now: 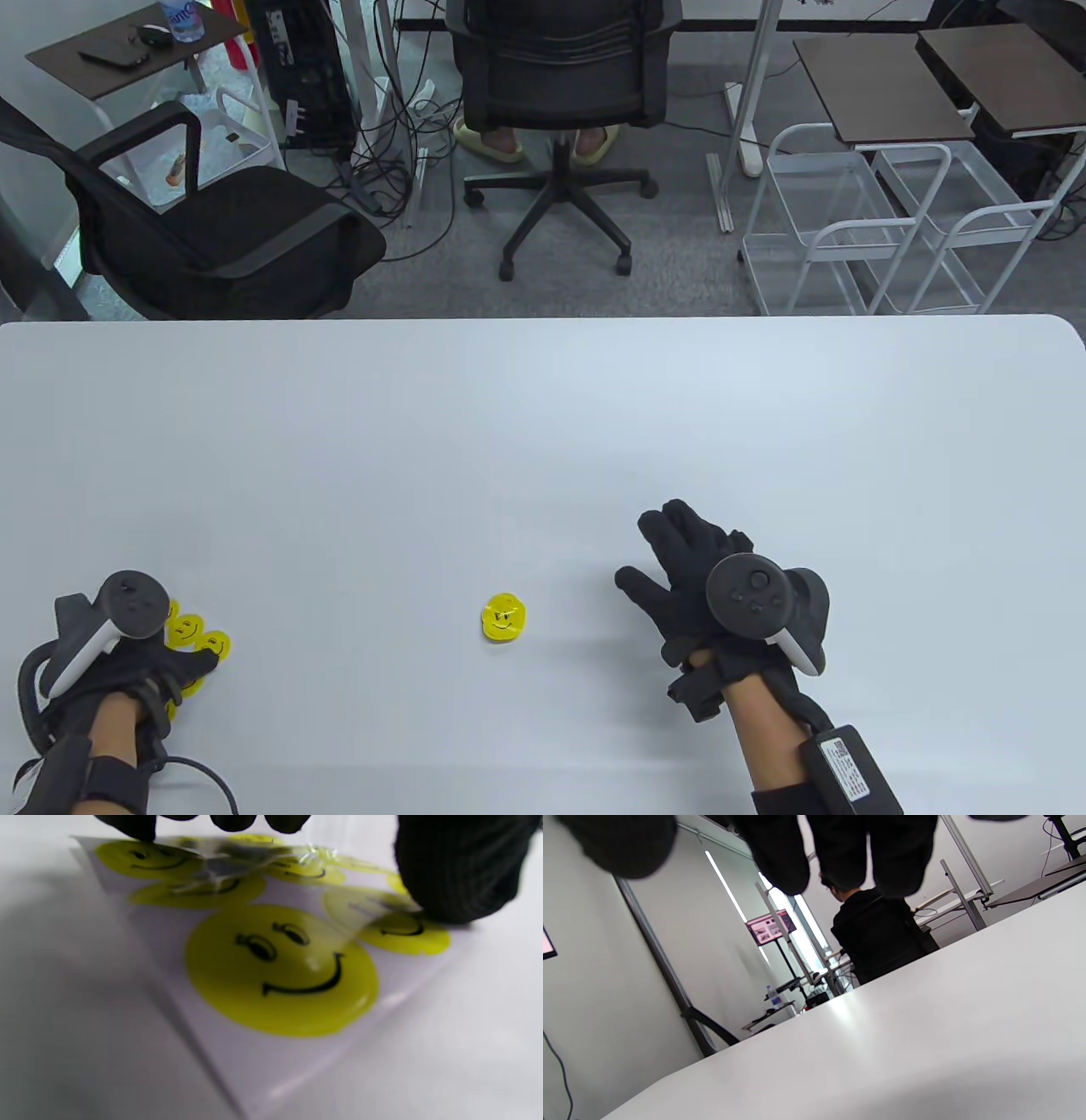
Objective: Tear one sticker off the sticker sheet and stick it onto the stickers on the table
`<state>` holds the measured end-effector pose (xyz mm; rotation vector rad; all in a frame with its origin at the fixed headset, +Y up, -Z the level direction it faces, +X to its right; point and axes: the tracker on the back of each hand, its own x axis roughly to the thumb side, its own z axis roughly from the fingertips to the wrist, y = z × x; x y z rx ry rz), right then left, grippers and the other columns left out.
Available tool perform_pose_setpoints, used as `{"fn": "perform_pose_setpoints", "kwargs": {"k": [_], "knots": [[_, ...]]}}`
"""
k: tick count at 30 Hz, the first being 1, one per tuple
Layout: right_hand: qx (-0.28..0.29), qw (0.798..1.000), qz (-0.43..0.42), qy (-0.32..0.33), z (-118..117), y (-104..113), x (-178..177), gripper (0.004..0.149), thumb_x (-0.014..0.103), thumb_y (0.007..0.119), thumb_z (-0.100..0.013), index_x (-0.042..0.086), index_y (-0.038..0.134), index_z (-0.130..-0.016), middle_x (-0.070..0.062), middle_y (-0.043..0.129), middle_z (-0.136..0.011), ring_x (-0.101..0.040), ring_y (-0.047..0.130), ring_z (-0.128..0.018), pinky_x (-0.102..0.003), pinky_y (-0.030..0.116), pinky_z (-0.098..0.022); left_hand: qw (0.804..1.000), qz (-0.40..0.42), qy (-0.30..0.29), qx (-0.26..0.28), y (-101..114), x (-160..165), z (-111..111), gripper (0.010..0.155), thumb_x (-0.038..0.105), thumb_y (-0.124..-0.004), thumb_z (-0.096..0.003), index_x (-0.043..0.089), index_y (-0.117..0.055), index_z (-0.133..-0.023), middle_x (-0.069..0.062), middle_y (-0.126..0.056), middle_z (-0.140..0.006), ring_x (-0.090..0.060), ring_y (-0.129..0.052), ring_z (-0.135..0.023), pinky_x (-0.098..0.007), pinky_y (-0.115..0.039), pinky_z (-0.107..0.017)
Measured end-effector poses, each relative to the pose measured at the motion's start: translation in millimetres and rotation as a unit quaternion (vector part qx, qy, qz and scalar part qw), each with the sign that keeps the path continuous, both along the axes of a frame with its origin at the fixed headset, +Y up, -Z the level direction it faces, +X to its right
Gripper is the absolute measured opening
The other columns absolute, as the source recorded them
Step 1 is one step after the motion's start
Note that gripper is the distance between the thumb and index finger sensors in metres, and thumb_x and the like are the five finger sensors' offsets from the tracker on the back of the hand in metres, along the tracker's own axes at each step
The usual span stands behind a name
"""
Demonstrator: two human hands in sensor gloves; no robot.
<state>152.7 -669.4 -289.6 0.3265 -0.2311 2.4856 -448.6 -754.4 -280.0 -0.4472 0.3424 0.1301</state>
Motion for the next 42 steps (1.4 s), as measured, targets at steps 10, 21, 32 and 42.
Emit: {"fn": "perform_pose_setpoints", "kwargs": {"k": [10, 21, 32, 42], "knots": [[-0.014, 1.000, -0.007, 0.012, 0.3, -2.2, -3.1, 0.077, 0.061, 0.068, -0.048, 0.012, 0.065, -0.107, -0.027, 0.060, -0.114, -0.059, 0.066, -0.095, -0.084, 0.040, -0.063, 1.000, -0.002, 0.008, 0.022, 2.6, 8.4, -0.1, 0.092, 0.052, -0.083, -0.0444, 0.014, -0.035, -0.113, -0.018, -0.027, -0.121, -0.052, -0.036, -0.109, -0.058, -0.054, -0.076], [-0.006, 1.000, -0.015, 0.015, 4.9, 2.1, -4.8, 0.077, 0.061, 0.068, -0.048, 0.012, 0.065, -0.107, -0.027, 0.061, -0.113, -0.059, 0.067, -0.094, -0.084, 0.042, -0.062, 0.973, -0.123, -0.021, 0.196, 37.9, 44.7, -12.9, 0.060, 0.033, -0.084, -0.0477, 0.018, -0.067, -0.103, -0.013, -0.071, -0.111, -0.039, -0.080, -0.098, -0.048, -0.079, -0.066], [-0.008, 1.000, -0.016, 0.011, 3.9, 2.3, -4.8, 0.078, 0.062, 0.067, -0.048, 0.011, 0.064, -0.107, -0.028, 0.064, -0.111, -0.058, 0.071, -0.090, -0.079, 0.052, -0.060, 0.916, -0.100, -0.109, 0.373, 114.4, 132.6, -32.5, 0.062, 0.036, -0.082, -0.0487, 0.021, -0.063, -0.106, -0.012, -0.065, -0.114, -0.040, -0.071, -0.104, -0.050, -0.072, -0.071], [-0.021, 0.999, -0.031, 0.015, 2.9, 1.1, -4.5, 0.076, 0.061, 0.067, -0.050, 0.007, 0.063, -0.104, -0.025, 0.072, -0.100, -0.051, 0.077, -0.081, -0.073, 0.059, -0.055, 0.879, -0.051, -0.191, 0.434, 149.3, 226.4, -20.6, 0.064, 0.038, -0.080, -0.0502, 0.021, -0.059, -0.109, -0.011, -0.062, -0.117, -0.041, -0.063, -0.107, -0.052, -0.067, -0.073]]}}
